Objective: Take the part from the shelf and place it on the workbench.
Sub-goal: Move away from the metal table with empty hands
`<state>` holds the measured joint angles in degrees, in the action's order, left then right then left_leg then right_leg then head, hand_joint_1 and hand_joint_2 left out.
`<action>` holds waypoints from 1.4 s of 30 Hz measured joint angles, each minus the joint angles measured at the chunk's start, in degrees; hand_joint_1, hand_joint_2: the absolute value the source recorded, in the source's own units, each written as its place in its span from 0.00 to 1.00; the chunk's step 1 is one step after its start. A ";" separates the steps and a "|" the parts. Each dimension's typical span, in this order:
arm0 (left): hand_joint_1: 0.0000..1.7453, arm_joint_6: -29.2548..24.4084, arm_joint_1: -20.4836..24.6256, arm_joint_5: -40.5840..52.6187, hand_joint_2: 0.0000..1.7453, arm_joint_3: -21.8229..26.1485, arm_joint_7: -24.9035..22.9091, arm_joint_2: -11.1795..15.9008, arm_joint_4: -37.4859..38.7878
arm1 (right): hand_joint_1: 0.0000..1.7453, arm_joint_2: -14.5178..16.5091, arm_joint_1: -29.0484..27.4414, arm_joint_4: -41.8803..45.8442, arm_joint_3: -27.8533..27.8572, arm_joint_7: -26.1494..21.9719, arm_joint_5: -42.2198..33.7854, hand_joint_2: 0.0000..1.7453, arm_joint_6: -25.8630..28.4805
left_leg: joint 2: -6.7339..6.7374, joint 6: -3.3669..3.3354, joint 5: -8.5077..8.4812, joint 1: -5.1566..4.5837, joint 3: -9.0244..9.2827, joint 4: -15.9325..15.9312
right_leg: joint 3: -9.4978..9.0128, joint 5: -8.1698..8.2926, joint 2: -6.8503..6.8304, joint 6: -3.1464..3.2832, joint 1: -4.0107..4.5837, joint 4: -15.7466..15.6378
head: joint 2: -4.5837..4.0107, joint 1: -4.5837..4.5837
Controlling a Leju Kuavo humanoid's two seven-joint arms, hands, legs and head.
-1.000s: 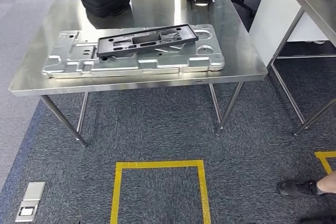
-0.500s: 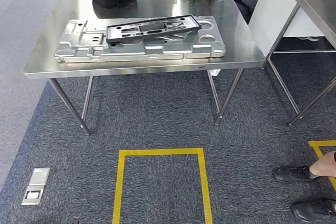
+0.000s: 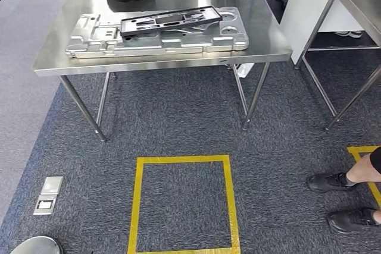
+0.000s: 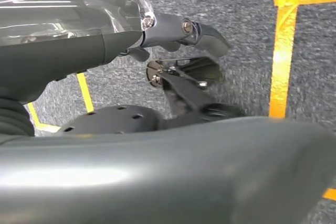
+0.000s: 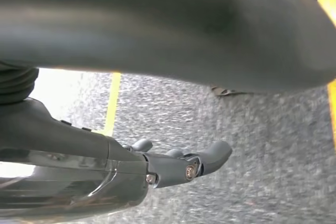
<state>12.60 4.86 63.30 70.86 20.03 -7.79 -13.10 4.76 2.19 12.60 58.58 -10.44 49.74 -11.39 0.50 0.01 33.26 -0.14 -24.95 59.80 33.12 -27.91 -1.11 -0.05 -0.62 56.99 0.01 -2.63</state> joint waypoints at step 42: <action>0.00 -3.76 -0.63 -8.43 1.00 -2.93 -5.76 -0.23 -0.02 | 0.00 0.04 -0.30 0.37 -1.81 7.29 -2.34 1.00 3.08 | 0.00 -0.98 -1.73 0.20 -3.72 -2.58 | -1.99 -1.20 0.45 -0.43 -0.25 -0.15 | 0.00 0.09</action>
<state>8.85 4.23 54.88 67.93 14.26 -8.02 -13.13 4.80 1.89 12.97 56.77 -3.15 47.39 -8.32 0.50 -0.97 31.53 0.06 -28.67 57.22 31.12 -29.11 -0.65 -0.48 -0.86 56.84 0.01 -2.54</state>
